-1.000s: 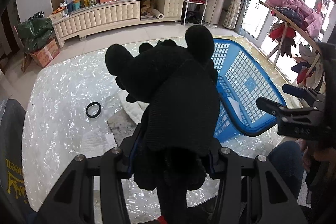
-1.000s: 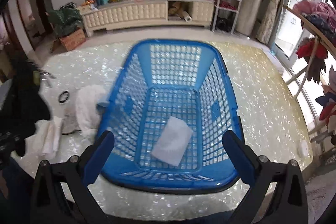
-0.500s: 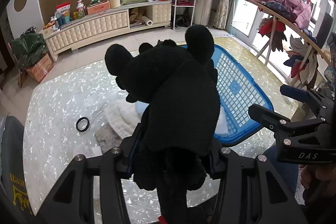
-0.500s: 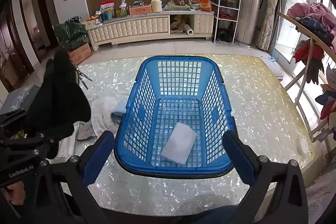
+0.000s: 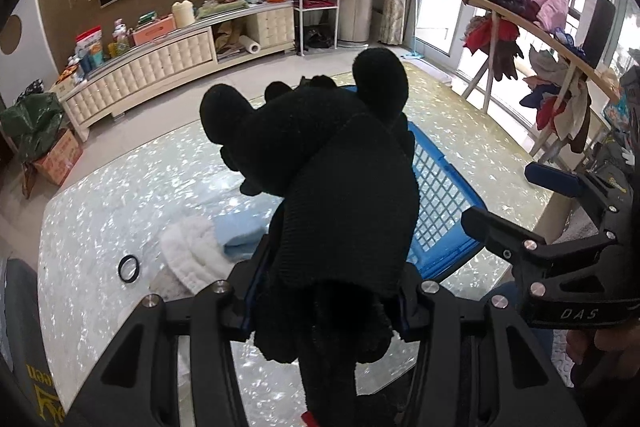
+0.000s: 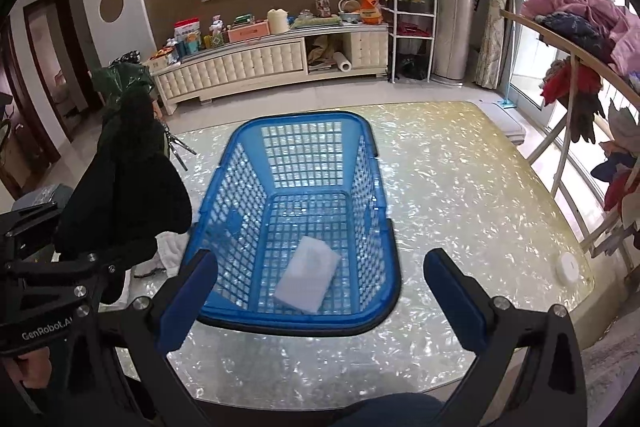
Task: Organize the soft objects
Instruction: 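Lower the black plush toy into the blue basket and open the left tool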
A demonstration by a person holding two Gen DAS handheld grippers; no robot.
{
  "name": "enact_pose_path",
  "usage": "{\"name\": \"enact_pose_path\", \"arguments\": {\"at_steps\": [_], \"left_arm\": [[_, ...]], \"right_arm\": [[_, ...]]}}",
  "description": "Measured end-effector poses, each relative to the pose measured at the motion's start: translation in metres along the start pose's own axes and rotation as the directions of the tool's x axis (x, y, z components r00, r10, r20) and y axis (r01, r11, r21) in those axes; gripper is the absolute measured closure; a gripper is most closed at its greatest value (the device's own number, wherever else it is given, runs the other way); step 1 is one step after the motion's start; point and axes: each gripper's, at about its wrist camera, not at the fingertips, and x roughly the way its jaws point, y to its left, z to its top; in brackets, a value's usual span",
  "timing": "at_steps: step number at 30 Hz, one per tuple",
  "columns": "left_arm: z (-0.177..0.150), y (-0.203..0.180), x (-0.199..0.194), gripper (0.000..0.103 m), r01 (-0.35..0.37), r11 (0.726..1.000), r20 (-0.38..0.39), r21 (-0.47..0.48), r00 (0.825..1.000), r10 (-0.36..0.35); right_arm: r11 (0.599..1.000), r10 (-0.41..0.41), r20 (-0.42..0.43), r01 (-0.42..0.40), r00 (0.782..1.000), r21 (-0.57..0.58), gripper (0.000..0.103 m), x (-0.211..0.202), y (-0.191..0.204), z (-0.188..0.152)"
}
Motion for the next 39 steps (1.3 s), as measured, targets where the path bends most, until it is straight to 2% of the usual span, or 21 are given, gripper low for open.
{"name": "enact_pose_path", "arguments": {"at_steps": [14, 26, 35, 39], "left_arm": [[0.020, -0.029, 0.046, 0.056, 0.034, 0.998, -0.064, 0.047, 0.997, -0.031], [0.032, -0.035, 0.090, 0.056, 0.062, 0.995, -0.136, 0.073, 0.989, -0.051], [0.028, -0.044, 0.122, 0.055, 0.059, 0.994, -0.217, 0.094, 0.975, -0.038], [0.028, -0.049, 0.124, 0.053, 0.045, 0.992, -0.220, 0.120, 0.975, -0.018]], "right_arm": [[0.999, -0.014, -0.032, 0.015, 0.999, 0.045, 0.000, 0.018, -0.024, -0.004], [0.995, -0.034, -0.074, 0.041, 0.997, 0.087, 0.000, 0.035, -0.042, -0.007], [0.994, -0.040, -0.106, 0.050, 0.994, 0.092, 0.000, 0.043, -0.039, -0.010], [0.994, -0.039, -0.115, 0.050, 0.993, 0.096, 0.000, 0.045, -0.039, -0.008]]}}
